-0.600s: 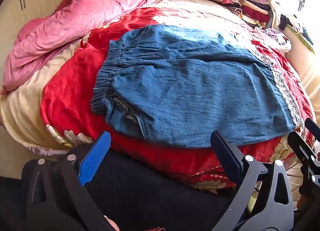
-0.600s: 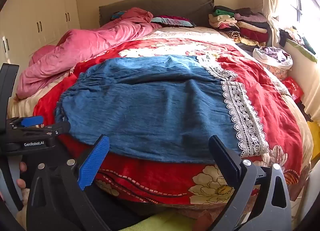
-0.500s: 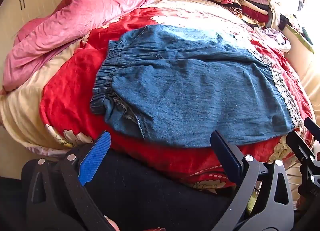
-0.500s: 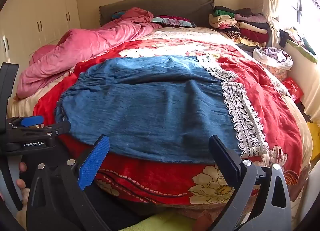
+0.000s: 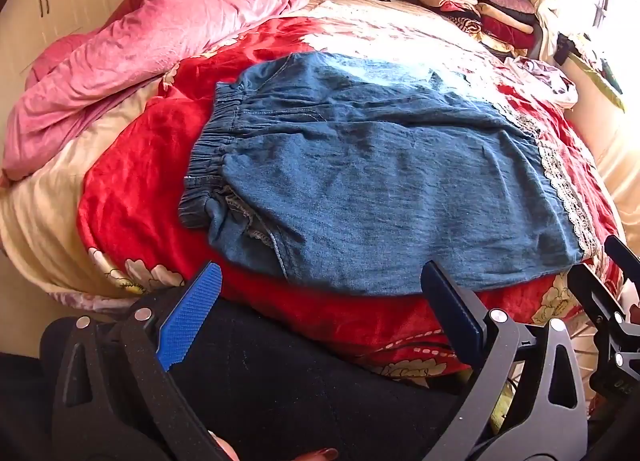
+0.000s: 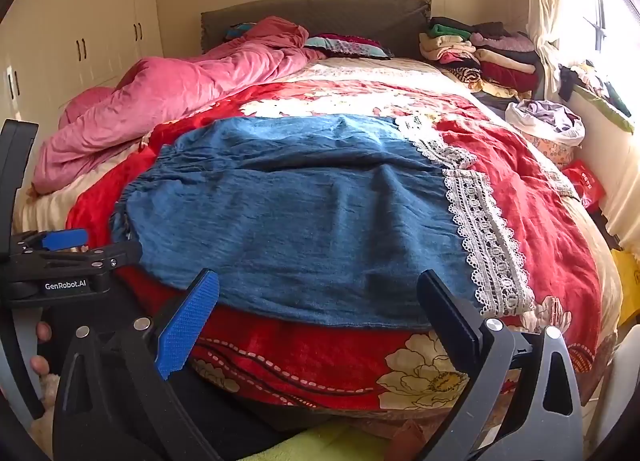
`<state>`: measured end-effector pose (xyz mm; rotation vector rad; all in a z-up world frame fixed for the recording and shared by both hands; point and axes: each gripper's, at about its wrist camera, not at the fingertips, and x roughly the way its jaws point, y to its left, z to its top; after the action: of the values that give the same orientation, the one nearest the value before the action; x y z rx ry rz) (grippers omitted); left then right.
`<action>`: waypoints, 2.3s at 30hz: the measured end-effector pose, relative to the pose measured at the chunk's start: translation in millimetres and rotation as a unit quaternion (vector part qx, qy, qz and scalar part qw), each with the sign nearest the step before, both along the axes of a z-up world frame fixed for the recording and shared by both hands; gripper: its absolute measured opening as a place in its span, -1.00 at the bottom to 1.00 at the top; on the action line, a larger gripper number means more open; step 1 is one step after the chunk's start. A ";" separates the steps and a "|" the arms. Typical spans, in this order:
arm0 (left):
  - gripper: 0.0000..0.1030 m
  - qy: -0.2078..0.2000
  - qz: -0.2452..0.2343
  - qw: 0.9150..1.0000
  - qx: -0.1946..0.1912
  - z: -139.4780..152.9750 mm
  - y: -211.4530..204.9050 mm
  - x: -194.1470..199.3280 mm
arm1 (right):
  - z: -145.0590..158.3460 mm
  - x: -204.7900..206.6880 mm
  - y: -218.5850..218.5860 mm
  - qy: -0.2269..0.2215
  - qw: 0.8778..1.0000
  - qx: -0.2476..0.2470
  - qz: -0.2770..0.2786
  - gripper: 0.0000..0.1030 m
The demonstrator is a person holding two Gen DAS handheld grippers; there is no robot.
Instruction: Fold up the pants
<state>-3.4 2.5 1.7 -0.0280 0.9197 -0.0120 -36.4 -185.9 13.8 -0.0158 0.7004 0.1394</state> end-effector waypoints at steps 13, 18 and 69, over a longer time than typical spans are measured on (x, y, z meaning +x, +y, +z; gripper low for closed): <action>0.82 -0.003 0.001 1.000 -0.004 4.1 0.8 1.8 | 0.3 -0.6 0.3 -0.001 1.000 0.000 0.002 0.92; 0.82 -0.004 0.001 1.000 -0.004 5.5 0.7 2.5 | 0.0 -0.6 -0.1 -0.001 1.000 0.000 0.002 0.92; 0.82 0.002 0.025 1.000 -0.004 -1.6 29.8 26.2 | -3.1 38.5 4.3 0.010 1.000 -0.006 0.011 0.92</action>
<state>22.8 32.3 0.1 -0.0575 0.9235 0.0309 2.1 -181.7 10.7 -0.0339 0.7207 0.1557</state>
